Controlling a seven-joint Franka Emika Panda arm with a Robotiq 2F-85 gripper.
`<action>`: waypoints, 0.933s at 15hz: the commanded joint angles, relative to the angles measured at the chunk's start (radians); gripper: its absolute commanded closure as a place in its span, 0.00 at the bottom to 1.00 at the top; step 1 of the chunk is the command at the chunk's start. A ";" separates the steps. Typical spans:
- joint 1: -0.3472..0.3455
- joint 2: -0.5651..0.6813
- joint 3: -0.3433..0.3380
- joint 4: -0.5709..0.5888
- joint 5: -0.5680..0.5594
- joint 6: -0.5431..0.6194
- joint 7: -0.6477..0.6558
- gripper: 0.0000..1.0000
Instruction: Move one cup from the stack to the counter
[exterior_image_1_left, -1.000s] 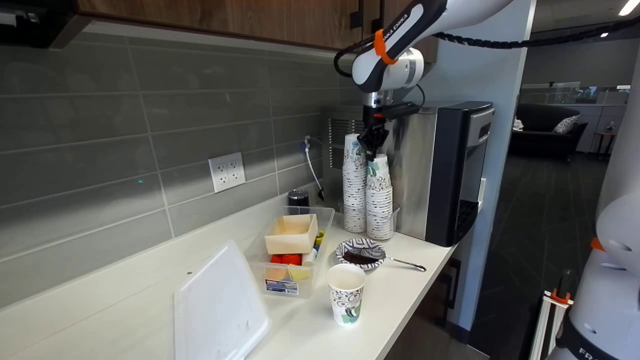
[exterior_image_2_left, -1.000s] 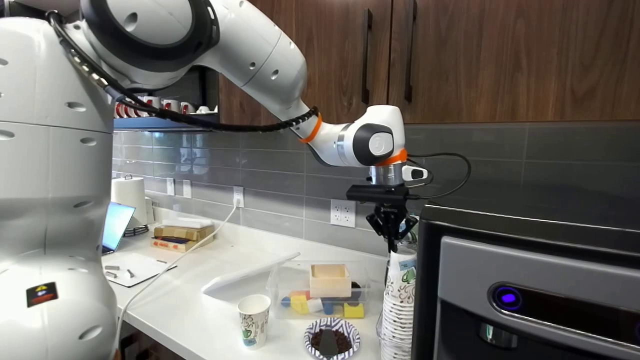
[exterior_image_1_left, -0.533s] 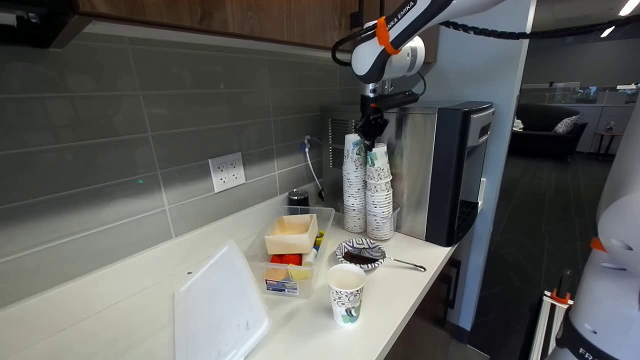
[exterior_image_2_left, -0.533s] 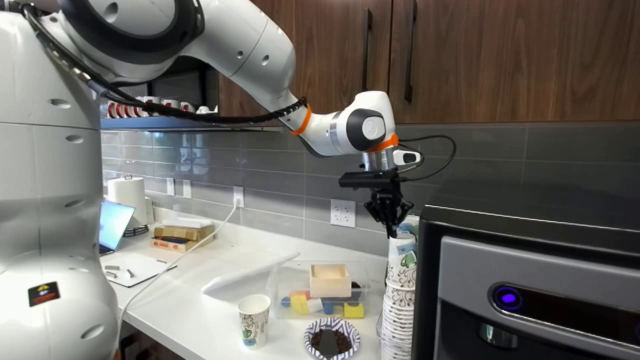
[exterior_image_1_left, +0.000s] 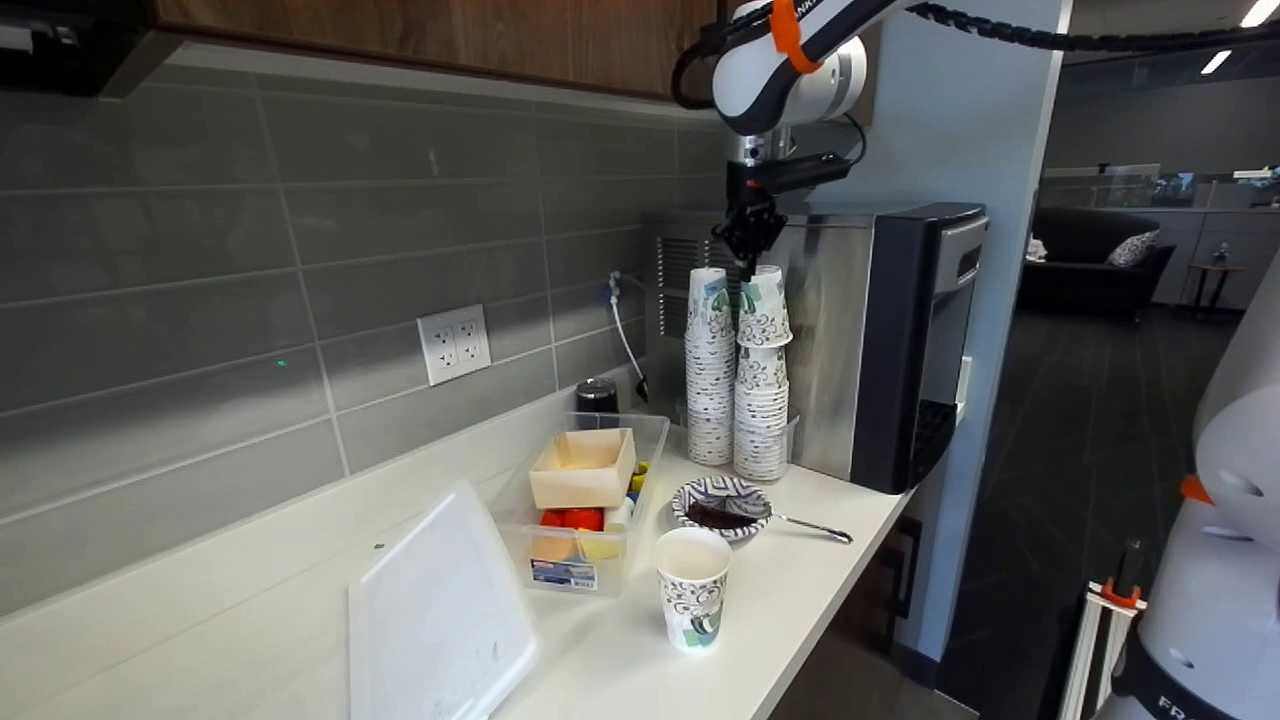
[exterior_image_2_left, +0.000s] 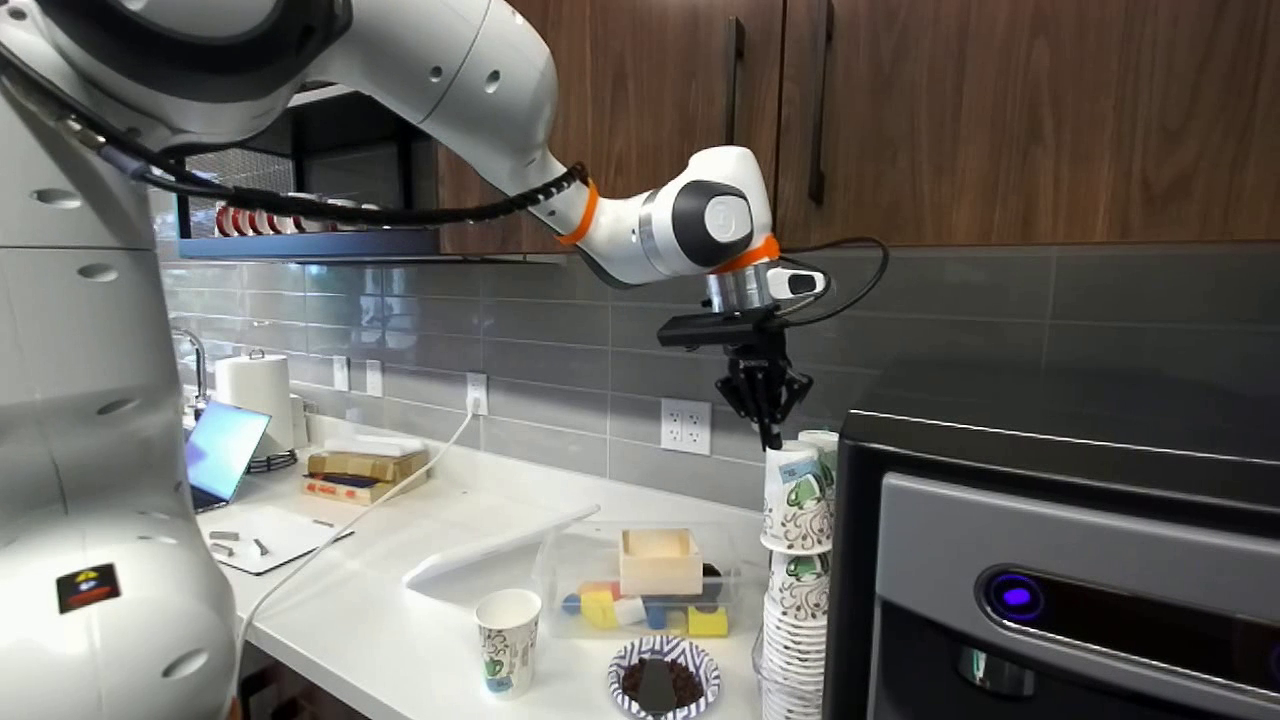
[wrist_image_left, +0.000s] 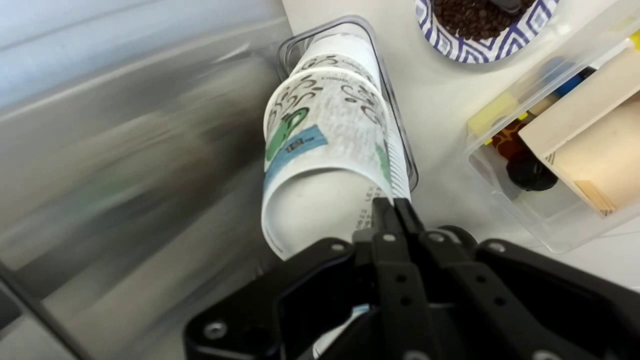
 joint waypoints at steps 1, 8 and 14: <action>0.014 -0.125 0.021 -0.073 -0.018 -0.059 0.034 0.99; 0.027 -0.340 0.073 -0.222 -0.021 -0.036 0.044 0.99; 0.034 -0.440 0.080 -0.320 0.013 -0.060 0.028 0.99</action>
